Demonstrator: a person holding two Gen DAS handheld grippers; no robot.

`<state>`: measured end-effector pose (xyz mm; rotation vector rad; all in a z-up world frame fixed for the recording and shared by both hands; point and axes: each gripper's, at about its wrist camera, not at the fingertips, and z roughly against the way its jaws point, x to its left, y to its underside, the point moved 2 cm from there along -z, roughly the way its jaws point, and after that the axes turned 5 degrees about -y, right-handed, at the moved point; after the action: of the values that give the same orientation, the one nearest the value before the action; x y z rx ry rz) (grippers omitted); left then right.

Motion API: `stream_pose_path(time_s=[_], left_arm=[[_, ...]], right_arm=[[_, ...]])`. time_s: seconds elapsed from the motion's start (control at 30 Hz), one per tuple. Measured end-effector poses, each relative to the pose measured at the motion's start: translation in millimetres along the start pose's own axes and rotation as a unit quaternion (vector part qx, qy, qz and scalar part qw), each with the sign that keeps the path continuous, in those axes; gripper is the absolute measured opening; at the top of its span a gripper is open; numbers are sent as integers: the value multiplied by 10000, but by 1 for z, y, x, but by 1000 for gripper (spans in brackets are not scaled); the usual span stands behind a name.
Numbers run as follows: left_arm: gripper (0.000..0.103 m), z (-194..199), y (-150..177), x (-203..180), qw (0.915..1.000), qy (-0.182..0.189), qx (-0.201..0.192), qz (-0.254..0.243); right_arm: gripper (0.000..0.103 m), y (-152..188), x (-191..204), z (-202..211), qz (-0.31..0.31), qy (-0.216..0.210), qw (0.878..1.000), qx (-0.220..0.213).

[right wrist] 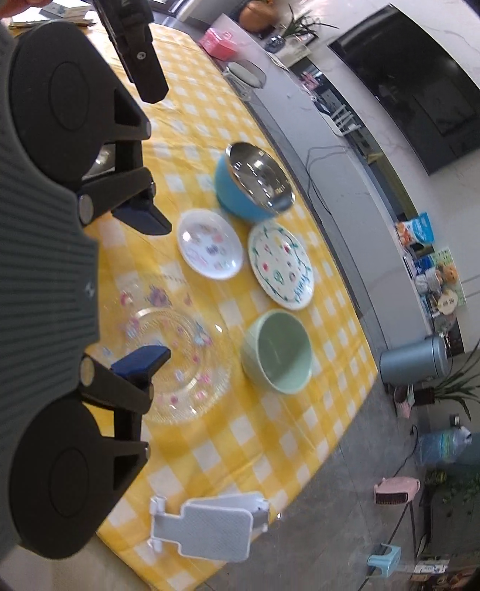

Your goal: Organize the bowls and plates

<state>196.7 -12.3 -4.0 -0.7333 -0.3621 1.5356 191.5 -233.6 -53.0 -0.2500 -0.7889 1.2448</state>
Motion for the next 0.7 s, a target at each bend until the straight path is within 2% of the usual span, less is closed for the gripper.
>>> stream_pose_path(time_s=[0.17, 0.33, 0.53, 0.7], left_arm=[[51, -26, -31, -8, 9996, 130, 240, -79], [51, -46, -68, 4, 9992, -147, 327, -168], [51, -81, -99, 35, 9981, -385, 462, -99], [51, -122, -115, 63, 9967, -585, 544, -117]], right_arm=[[66, -33, -3, -12, -46, -76, 9999, -62], [64, -66, 23, -45, 113, -416, 9991, 57], [60, -91, 63, -100, 459, -504, 9970, 360], [58, -105, 81, -147, 536, -503, 9956, 584]])
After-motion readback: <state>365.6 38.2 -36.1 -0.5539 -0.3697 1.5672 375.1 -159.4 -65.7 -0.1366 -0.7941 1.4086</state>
